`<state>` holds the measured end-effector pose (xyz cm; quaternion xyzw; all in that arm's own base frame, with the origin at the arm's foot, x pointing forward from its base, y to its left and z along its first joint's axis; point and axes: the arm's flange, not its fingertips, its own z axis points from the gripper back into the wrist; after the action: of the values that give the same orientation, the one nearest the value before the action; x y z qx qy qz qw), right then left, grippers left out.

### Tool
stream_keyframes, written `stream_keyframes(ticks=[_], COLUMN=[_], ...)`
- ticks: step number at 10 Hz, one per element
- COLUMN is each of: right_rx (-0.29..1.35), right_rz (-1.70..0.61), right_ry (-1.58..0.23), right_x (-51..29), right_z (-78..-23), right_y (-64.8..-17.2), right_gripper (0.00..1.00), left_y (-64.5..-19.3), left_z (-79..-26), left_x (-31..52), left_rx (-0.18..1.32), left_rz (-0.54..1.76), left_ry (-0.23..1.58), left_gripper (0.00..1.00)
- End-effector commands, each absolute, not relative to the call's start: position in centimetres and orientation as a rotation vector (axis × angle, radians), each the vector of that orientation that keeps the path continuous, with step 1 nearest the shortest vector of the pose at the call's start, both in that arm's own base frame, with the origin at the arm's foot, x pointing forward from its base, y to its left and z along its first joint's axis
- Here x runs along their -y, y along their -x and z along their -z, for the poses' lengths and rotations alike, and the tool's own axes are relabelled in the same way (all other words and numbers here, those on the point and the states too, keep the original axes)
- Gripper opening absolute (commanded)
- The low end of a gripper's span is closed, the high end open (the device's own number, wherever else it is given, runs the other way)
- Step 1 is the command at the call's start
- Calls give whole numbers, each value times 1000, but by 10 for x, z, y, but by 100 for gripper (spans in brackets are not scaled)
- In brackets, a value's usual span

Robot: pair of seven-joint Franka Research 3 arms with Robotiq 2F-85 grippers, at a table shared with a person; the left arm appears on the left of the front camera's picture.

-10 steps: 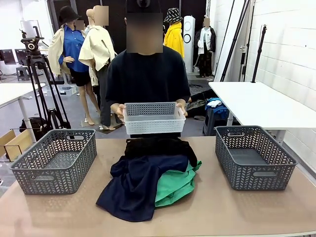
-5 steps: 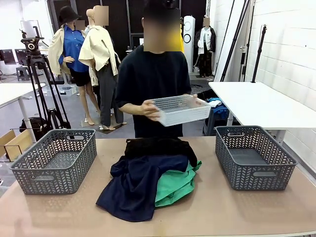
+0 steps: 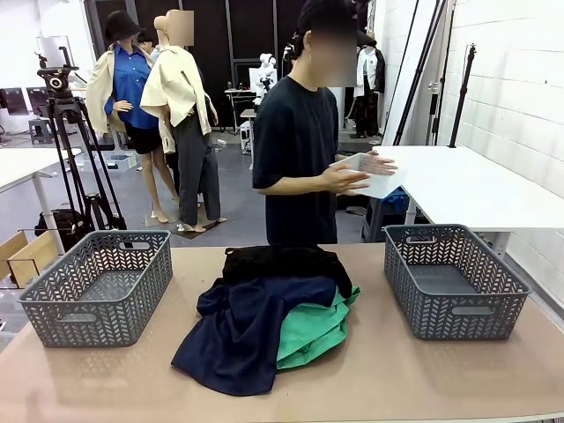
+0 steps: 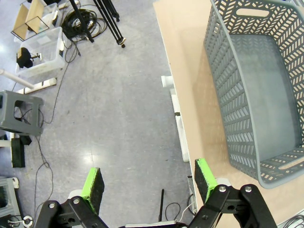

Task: Sort the tops and bottoms.
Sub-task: Lift clothes from the center of the table with your left hand.

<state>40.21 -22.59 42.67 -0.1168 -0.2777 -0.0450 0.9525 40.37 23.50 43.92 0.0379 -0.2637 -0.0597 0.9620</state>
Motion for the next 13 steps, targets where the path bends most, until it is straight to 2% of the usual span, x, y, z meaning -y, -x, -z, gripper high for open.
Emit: stream_keyframes(ticks=[1, 13], right_rx=[558, 558], right_rz=[90, 90], right_ry=[241, 241], right_x=[228, 228], right_z=[-427, -427], right_y=[-403, -403], right_gripper=[100, 100], left_y=[-402, -402], left_z=[-438, -438], left_x=[-237, -237], left_rx=[533, 533], left_rz=[116, 116], left_ry=[-78, -78], left_gripper=[100, 100])
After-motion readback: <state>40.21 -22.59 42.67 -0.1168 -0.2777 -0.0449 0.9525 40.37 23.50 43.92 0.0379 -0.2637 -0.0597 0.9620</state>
